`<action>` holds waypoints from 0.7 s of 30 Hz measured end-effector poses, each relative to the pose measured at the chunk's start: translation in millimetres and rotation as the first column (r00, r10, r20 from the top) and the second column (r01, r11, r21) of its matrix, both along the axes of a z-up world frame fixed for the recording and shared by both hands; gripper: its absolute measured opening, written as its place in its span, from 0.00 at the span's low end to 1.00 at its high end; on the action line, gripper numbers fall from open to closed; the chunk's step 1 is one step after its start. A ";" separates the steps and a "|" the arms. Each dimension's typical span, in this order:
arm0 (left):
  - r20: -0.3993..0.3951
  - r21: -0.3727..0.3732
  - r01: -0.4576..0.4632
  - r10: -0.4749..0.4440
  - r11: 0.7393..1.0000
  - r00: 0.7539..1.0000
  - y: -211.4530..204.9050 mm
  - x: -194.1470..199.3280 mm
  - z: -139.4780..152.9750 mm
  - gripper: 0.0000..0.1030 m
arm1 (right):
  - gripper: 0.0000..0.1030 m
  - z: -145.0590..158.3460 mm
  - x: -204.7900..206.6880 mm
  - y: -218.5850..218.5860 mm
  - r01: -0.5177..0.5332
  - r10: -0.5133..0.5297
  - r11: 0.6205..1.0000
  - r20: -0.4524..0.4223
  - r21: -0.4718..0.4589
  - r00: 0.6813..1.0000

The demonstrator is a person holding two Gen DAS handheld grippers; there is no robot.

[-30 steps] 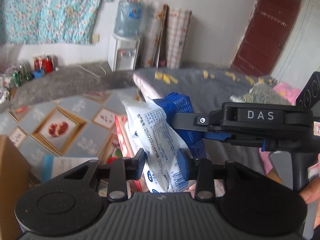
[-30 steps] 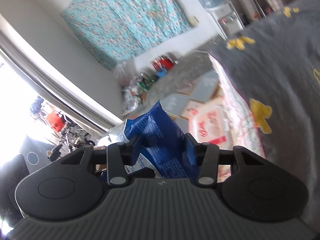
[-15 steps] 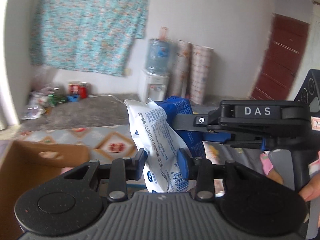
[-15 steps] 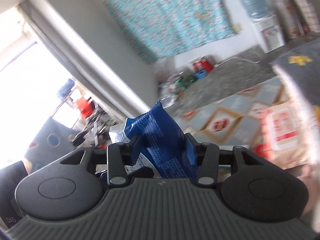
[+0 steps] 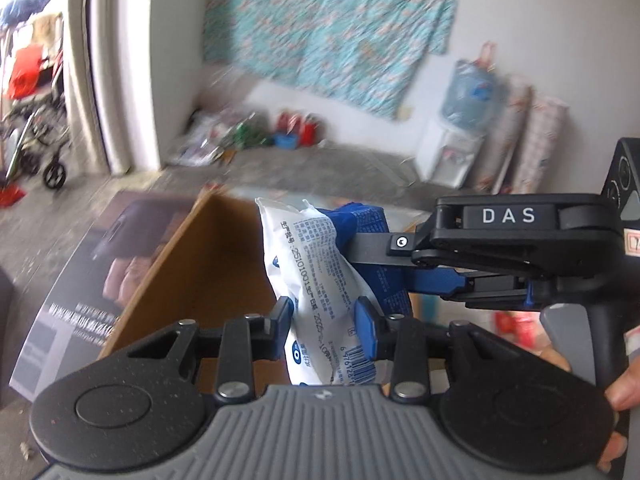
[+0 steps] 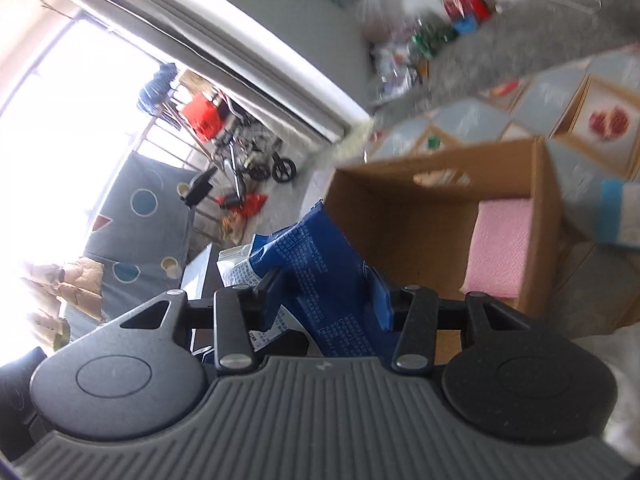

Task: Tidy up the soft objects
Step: 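Carry the wet-wipe pack with the right gripper into the cardboard box, then open the right gripper to release the wet-wipe pack beside the sponge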

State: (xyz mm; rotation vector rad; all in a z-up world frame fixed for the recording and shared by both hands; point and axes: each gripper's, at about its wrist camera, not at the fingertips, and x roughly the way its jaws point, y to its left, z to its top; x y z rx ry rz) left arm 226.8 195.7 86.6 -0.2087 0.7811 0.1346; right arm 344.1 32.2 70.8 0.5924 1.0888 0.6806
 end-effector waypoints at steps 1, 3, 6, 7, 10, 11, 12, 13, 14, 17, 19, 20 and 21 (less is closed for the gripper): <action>-0.020 0.000 -0.008 0.008 1.000 1.000 9.1 8.1 -7.9 0.35 | 0.43 -10.7 7.0 9.3 -0.005 0.005 1.000 -0.022 -0.007 1.000; -0.061 -0.003 -0.015 0.015 1.000 0.998 29.1 23.9 -23.9 0.35 | 0.43 -33.9 22.6 18.4 -0.018 0.016 1.000 -0.059 -0.024 0.998; -0.124 -0.009 -0.017 0.016 1.000 0.992 56.9 45.8 -47.4 0.35 | 0.43 -63.5 43.5 40.2 -0.028 0.022 0.998 -0.108 -0.057 0.994; -0.147 -0.013 -0.017 0.015 1.000 0.989 62.6 57.0 -55.2 0.35 | 0.43 -73.2 49.7 44.8 -0.028 0.019 0.997 -0.124 -0.071 0.992; -0.203 -0.029 -0.009 0.002 1.000 0.979 75.0 78.2 -81.6 0.34 | 0.44 -97.6 69.1 43.6 -0.020 -0.002 0.991 -0.162 -0.133 0.987; -0.222 -0.031 -0.007 0.000 0.999 0.975 78.0 81.0 -91.6 0.34 | 0.44 -102.6 71.5 42.1 -0.010 -0.017 0.988 -0.170 -0.154 0.985; -0.244 -0.032 -0.007 0.000 0.999 0.970 77.6 90.2 -100.9 0.35 | 0.44 -106.7 75.5 37.8 -0.003 -0.024 0.988 -0.173 -0.154 0.985; -0.269 -0.041 -0.008 -0.003 0.999 0.963 78.7 100.4 -109.9 0.38 | 0.44 -107.5 76.1 35.0 0.001 -0.027 0.989 -0.168 -0.150 0.985; -0.293 -0.053 -0.008 -0.008 0.999 0.956 79.9 105.9 -119.3 0.38 | 0.44 -104.8 75.7 31.6 0.004 -0.027 0.989 -0.154 -0.149 0.988; -0.324 -0.054 -0.020 0.002 0.998 0.946 78.3 115.4 -130.4 0.39 | 0.44 -86.4 74.6 20.7 -0.005 -0.006 0.991 -0.082 -0.137 0.997; -0.319 -0.055 -0.033 0.013 0.998 0.948 78.1 117.1 -129.0 0.44 | 0.44 -77.4 81.8 13.5 -0.014 0.008 0.993 -0.049 -0.117 0.999; -0.319 -0.060 -0.037 0.016 0.998 0.948 78.2 118.6 -128.2 0.48 | 0.44 -71.3 82.9 9.0 -0.014 0.010 0.994 -0.031 -0.111 0.999; -0.322 -0.062 -0.042 0.019 0.997 0.947 78.7 119.7 -127.3 0.50 | 0.44 -65.3 83.8 3.0 -0.011 0.009 0.994 -0.014 -0.108 1.000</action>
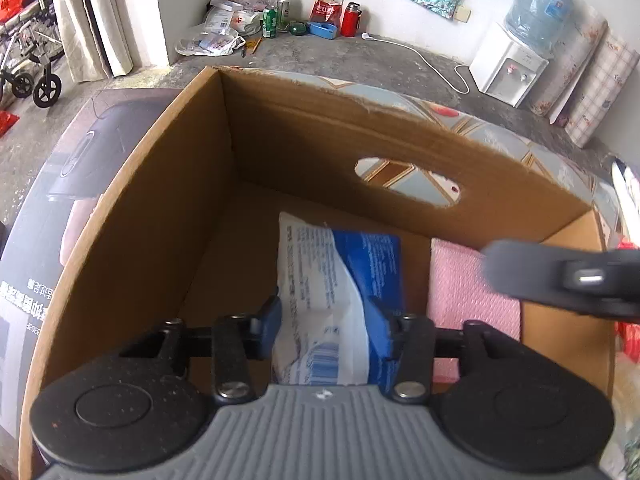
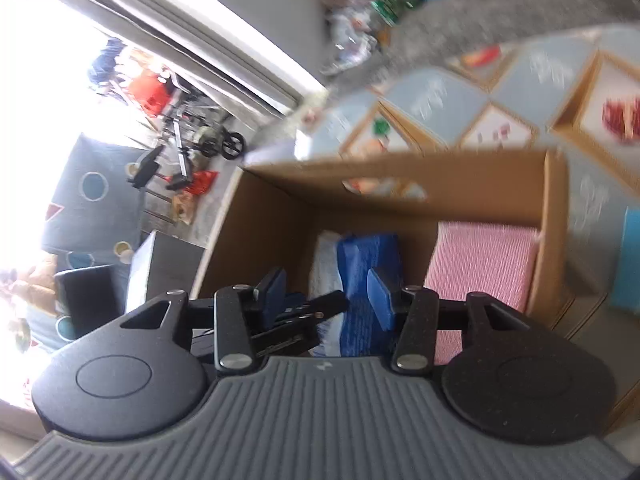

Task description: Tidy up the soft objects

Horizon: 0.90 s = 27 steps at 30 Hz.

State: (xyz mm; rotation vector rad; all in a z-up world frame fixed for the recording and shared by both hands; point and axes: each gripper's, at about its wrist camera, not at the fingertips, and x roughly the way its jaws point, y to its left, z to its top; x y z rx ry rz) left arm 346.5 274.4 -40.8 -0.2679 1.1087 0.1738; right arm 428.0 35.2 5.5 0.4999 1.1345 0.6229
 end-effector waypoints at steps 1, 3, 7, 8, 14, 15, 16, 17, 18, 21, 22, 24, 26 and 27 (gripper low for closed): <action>-0.007 0.001 -0.007 0.007 1.000 1.000 0.9 0.5 0.9 0.53 | 0.44 5.3 -0.3 -5.1 0.002 -0.002 1.000 0.015 0.005 1.000; -0.021 0.005 -0.028 0.028 1.000 0.999 1.2 -0.6 3.1 0.62 | 0.44 13.8 -1.3 -19.6 0.012 -0.012 1.000 0.032 0.016 0.999; -0.077 -0.036 -0.060 0.057 0.998 0.995 5.2 4.9 -7.6 0.70 | 0.44 22.1 -3.5 -53.6 0.041 -0.041 0.999 0.043 0.021 0.998; -0.093 -0.069 -0.064 0.057 0.996 0.994 6.7 7.9 -11.8 0.68 | 0.44 23.4 -4.1 -62.3 0.050 -0.051 0.999 0.044 0.019 0.998; -0.037 -0.089 -0.069 0.066 0.994 0.997 -0.7 15.2 -15.6 0.58 | 0.44 15.3 -15.9 -108.0 0.101 -0.101 0.995 0.037 -0.004 0.994; -0.031 -0.102 -0.073 0.070 0.992 0.997 -0.9 17.2 -16.5 0.58 | 0.44 12.5 -18.0 -115.9 0.112 -0.112 0.994 0.034 -0.010 0.993; -0.024 -0.094 -0.077 0.075 0.993 0.997 -3.1 18.1 -16.3 0.58 | 0.44 10.6 -19.7 -122.6 0.120 -0.119 0.993 0.032 -0.015 0.992; -0.010 -0.078 -0.077 0.076 0.994 0.997 -5.8 18.2 -15.4 0.58 | 0.44 8.9 -21.5 -129.6 0.126 -0.126 0.992 0.030 -0.021 0.992; 0.004 -0.064 -0.072 0.072 0.995 0.997 -8.3 17.9 -14.8 0.58 | 0.44 7.9 -23.8 -137.0 0.136 -0.135 0.990 0.029 -0.027 0.990; 0.016 -0.056 -0.070 0.071 0.996 0.997 -11.4 13.1 -14.1 0.59 | 0.44 8.5 -32.0 -160.9 0.167 -0.165 0.985 0.040 -0.037 0.985; 0.017 -0.058 -0.077 0.078 0.995 0.997 -10.1 9.7 -12.1 0.61 | 0.44 11.3 -34.9 -169.9 0.181 -0.179 0.983 0.050 -0.043 0.983; 0.023 -0.053 -0.095 0.096 0.994 0.995 -8.1 7.0 -5.2 0.66 | 0.45 20.3 -40.9 -189.2 0.212 -0.207 0.976 0.083 -0.056 0.975; 0.031 -0.029 -0.105 0.106 0.994 0.994 -8.8 2.8 7.4 0.72 | 0.45 29.6 -47.1 -208.0 0.241 -0.232 0.968 0.118 -0.068 0.966; 0.035 -0.002 -0.111 0.111 0.994 0.993 -10.5 -2.0 15.8 0.72 | 0.45 33.5 -50.9 -218.6 0.256 -0.246 0.964 0.128 -0.070 0.961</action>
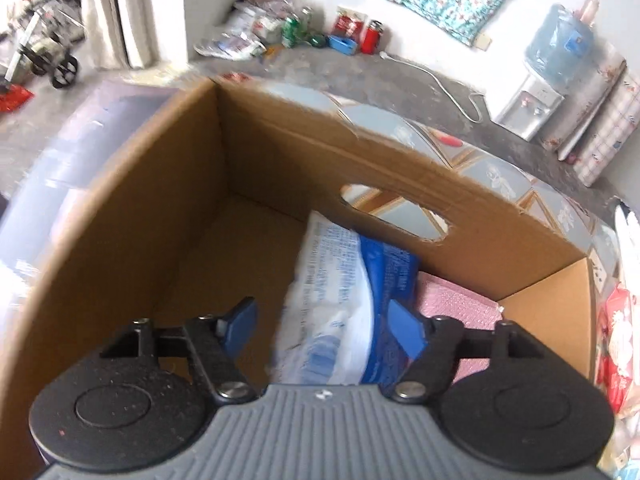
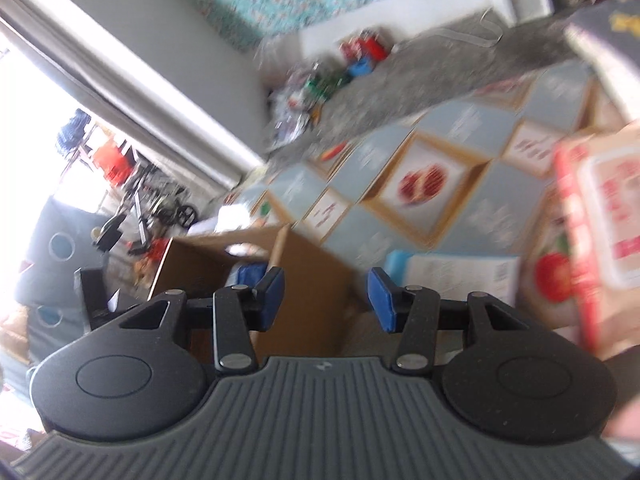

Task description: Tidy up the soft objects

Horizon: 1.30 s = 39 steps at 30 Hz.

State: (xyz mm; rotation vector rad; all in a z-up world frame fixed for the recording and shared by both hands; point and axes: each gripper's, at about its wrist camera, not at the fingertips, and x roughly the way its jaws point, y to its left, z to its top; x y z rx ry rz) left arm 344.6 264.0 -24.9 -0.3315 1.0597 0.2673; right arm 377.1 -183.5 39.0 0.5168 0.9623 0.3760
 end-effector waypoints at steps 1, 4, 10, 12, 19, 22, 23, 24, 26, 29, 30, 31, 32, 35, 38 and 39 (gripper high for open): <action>0.013 0.035 -0.002 0.002 0.999 1.000 -2.7 -7.5 10.5 0.72 | 0.46 2.8 -3.7 -9.9 0.013 -0.013 1.000 0.005 -0.002 1.000; 0.095 0.148 0.005 -0.020 0.989 0.995 -23.4 -26.8 44.2 0.73 | 0.46 5.5 -14.5 -36.4 0.028 -0.027 0.999 0.010 -0.020 1.000; 0.244 0.187 0.114 -0.159 0.976 0.957 -83.0 -71.7 110.0 0.77 | 0.48 -7.5 -8.3 -60.6 -0.051 0.051 0.998 -0.043 -0.021 0.998; 0.270 0.132 0.198 -0.227 0.971 0.936 -108.8 -79.2 120.7 0.80 | 0.48 -15.7 2.6 -62.3 -0.125 0.125 0.992 -0.059 0.009 0.990; 0.175 -0.007 0.359 -0.352 0.933 0.919 -204.2 -57.2 90.5 0.73 | 0.47 -41.2 46.8 -69.1 -0.330 0.329 0.944 -0.064 -0.001 0.942; 0.093 -0.008 0.336 -0.334 0.942 0.938 -228.8 -33.8 65.1 0.63 | 0.46 -43.3 59.8 -80.5 -0.341 0.342 0.939 -0.042 0.030 0.939; 0.059 -0.018 0.327 -0.325 0.945 0.944 -232.9 -29.3 55.4 0.59 | 0.45 -43.3 63.7 -80.7 -0.354 0.355 0.935 -0.035 0.024 0.934; 0.026 -0.034 0.315 -0.314 0.948 0.949 -236.5 -23.0 46.8 0.57 | 0.45 -44.7 68.8 -80.3 -0.364 0.364 0.931 -0.036 0.017 0.931; -0.020 -0.044 0.289 -0.290 0.956 0.957 -244.2 -16.6 29.4 0.52 | 0.41 -51.1 80.1 -75.8 -0.384 0.384 0.923 -0.060 0.016 0.921; -0.082 -0.008 0.263 -0.262 0.965 0.961 -257.1 -1.5 4.2 0.44 | 0.34 -68.8 99.0 -65.1 -0.407 0.406 0.913 -0.127 0.019 0.905; -0.102 -0.011 0.257 -0.257 0.966 0.961 -259.9 2.1 -2.6 0.43 | 0.33 -76.1 104.1 -60.8 -0.411 0.409 0.911 -0.152 0.017 0.900; -0.120 -0.015 0.249 -0.249 0.968 0.961 -262.4 6.8 -9.4 0.43 | 0.32 -83.1 109.8 -56.3 -0.418 0.414 0.908 -0.175 0.014 0.893; -0.133 -0.021 0.240 -0.241 0.970 0.961 -264.3 11.5 -13.7 0.42 | 0.32 -90.0 114.7 -51.8 -0.421 0.415 0.907 -0.194 0.011 0.889; -0.176 -0.065 0.203 -0.212 0.977 0.961 -266.7 22.7 -29.7 0.42 | 0.32 -109.1 127.5 -39.8 -0.421 0.411 0.907 -0.241 0.010 0.879; -0.195 -0.105 0.167 -0.185 0.980 0.963 -266.7 32.0 -42.9 0.43 | 0.33 -126.2 137.1 -33.0 -0.397 0.374 0.917 -0.272 -0.032 0.886; -0.189 -0.109 0.157 -0.176 0.981 0.966 -266.6 33.4 -45.1 0.43 | 0.33 -131.9 139.5 -32.0 -0.385 0.358 0.922 -0.281 -0.044 0.890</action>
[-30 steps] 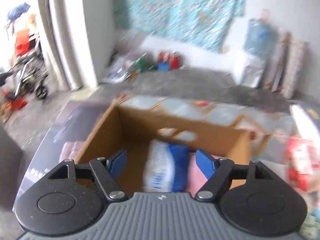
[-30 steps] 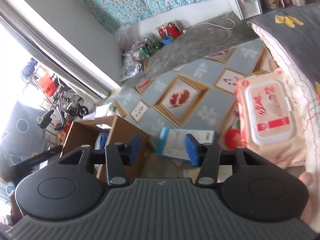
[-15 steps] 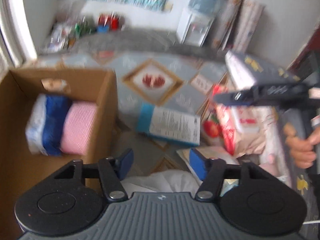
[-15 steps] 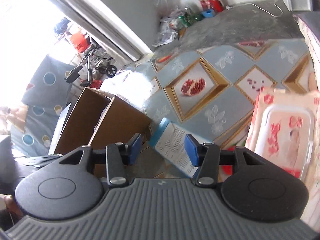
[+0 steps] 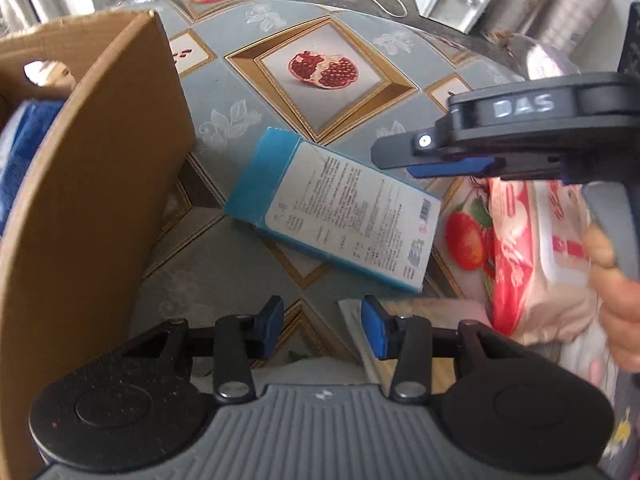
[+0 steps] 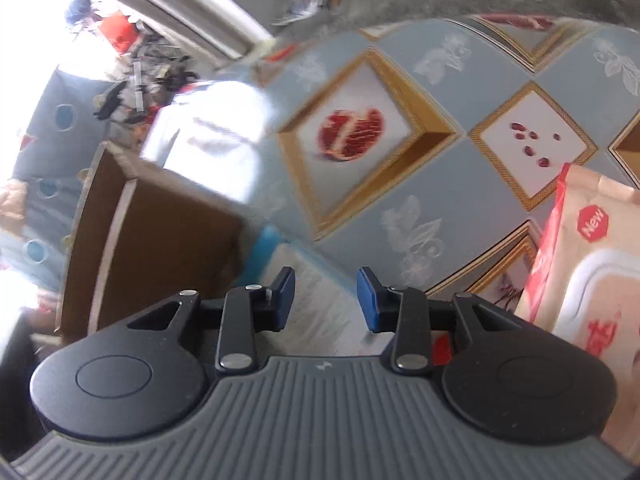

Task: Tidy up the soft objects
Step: 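Close the right gripper on the medicine box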

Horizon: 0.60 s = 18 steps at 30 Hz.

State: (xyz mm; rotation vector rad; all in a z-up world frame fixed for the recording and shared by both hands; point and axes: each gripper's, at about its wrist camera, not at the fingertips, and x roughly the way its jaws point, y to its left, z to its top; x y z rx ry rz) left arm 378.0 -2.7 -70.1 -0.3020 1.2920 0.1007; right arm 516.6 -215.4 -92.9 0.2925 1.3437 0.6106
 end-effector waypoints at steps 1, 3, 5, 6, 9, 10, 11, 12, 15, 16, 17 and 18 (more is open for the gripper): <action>0.002 -0.001 -0.005 0.005 1.000 1.000 -1.1 1.4 -1.2 0.43 | 0.33 -5.1 1.3 1.0 0.010 -0.010 1.000 -0.004 -0.009 1.000; 0.003 -0.005 -0.011 0.011 1.000 1.000 -1.8 2.4 -2.3 0.43 | 0.33 -14.0 1.0 4.3 0.018 -0.019 1.000 -0.013 -0.017 1.000; 0.004 -0.009 -0.017 0.017 1.000 1.000 -0.8 3.6 -3.3 0.44 | 0.33 -13.8 -2.4 6.8 0.019 -0.019 1.000 -0.013 -0.017 1.000; 0.002 -0.012 -0.023 0.023 1.000 1.000 0.7 4.0 -4.3 0.44 | 0.33 -13.7 -4.0 7.2 0.020 -0.020 1.000 -0.024 -0.021 1.000; -0.008 -0.046 -0.045 0.044 0.998 0.999 7.1 7.1 -5.8 0.44 | 0.33 -11.9 -8.9 2.5 0.039 -0.041 0.998 -0.050 -0.041 0.998; -0.012 -0.065 -0.052 0.052 0.997 0.999 9.7 7.0 -6.0 0.44 | 0.33 -11.2 -10.3 -0.8 0.050 -0.052 0.998 -0.060 -0.040 0.997; -0.017 -0.080 -0.058 0.057 0.995 0.998 12.4 6.8 -6.6 0.44 | 0.33 -10.8 -11.5 -4.8 0.065 -0.068 0.997 -0.076 -0.032 0.995; -0.024 -0.088 -0.066 0.064 0.994 0.998 14.7 6.5 -7.1 0.44 | 0.33 -10.9 -12.4 -8.3 0.076 -0.078 0.997 -0.092 -0.022 0.993; -0.036 -0.101 -0.088 0.085 0.991 0.996 22.1 4.7 -7.9 0.44 | 0.33 -9.0 -17.7 -13.6 0.079 -0.079 0.997 -0.124 -0.011 0.989; -0.034 -0.107 -0.094 0.091 0.990 0.995 24.7 3.7 -7.3 0.47 | 0.33 -8.9 -20.3 -14.5 0.073 -0.072 0.997 -0.143 0.003 0.987; -0.022 -0.127 -0.102 0.100 0.987 0.995 28.3 2.4 -6.4 0.54 | 0.33 -9.5 -23.6 -14.8 0.065 -0.060 0.998 -0.172 0.025 0.983; -0.011 -0.146 -0.110 0.109 0.983 0.994 30.9 1.2 -5.2 0.57 | 0.33 -10.0 -27.4 -13.7 0.053 -0.046 0.998 -0.191 0.032 0.980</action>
